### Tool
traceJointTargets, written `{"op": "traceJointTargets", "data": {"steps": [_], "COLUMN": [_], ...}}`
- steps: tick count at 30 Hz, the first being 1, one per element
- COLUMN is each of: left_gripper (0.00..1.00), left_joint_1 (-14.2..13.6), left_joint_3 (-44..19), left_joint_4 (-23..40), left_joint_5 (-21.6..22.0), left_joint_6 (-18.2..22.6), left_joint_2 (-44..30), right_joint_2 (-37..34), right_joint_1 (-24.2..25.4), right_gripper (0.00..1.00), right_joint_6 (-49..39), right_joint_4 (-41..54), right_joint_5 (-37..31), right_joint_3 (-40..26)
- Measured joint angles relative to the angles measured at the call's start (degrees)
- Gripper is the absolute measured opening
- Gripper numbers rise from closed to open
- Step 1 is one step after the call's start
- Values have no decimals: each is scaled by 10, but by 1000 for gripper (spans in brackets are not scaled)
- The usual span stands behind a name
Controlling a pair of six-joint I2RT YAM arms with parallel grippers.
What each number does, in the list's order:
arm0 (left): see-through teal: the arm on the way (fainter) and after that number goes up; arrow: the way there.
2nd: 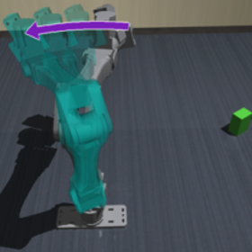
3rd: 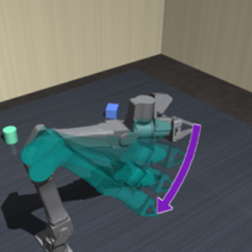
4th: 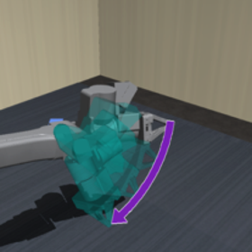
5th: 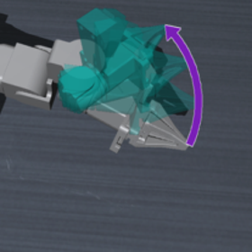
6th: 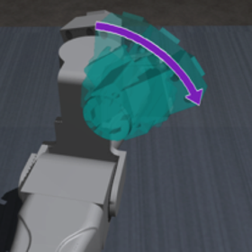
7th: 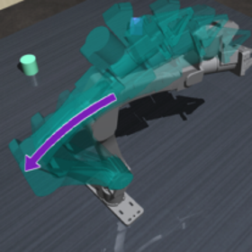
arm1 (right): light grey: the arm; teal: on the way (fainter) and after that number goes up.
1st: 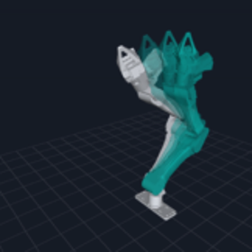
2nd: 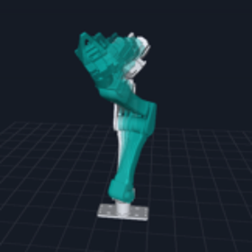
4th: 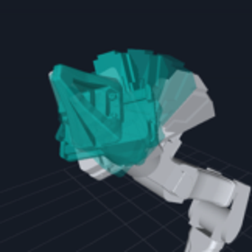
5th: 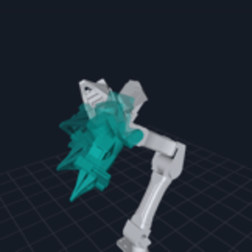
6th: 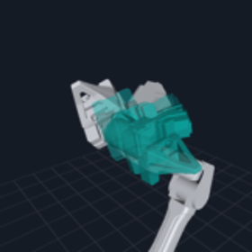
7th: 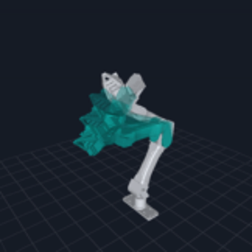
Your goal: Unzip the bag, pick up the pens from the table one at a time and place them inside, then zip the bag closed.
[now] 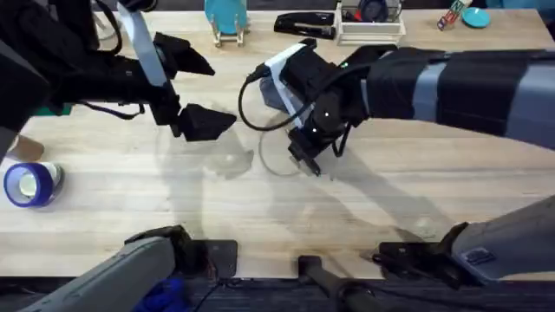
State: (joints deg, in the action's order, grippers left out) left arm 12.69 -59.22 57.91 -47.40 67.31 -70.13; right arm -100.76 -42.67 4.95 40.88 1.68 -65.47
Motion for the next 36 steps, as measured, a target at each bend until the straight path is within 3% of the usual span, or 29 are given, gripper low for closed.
{"op": "traceJointTargets", "data": {"steps": [7, 16, 23, 36], "left_gripper": [993, 993, 993, 993], "left_joint_1": [0, 0, 0, 0], "left_joint_3": [0, 0, 0, 0], "left_joint_4": [0, 0, -3, -3], "left_joint_5": [0, 0, 0, 0], "left_joint_6": [0, 0, 0, 0], "left_joint_2": [0, 0, 0, 0], "right_joint_2": [-27, -23, -3, 25], "right_joint_1": [10, 15, 57, 157], "right_gripper": [34, 34, 34, 35], "right_joint_6": [-23, -107, -202, -483], "right_joint_4": [94, 185, 222, 204], "right_joint_5": [0, 0, 0, 12], "right_joint_3": [-52, -190, -275, -295]}}
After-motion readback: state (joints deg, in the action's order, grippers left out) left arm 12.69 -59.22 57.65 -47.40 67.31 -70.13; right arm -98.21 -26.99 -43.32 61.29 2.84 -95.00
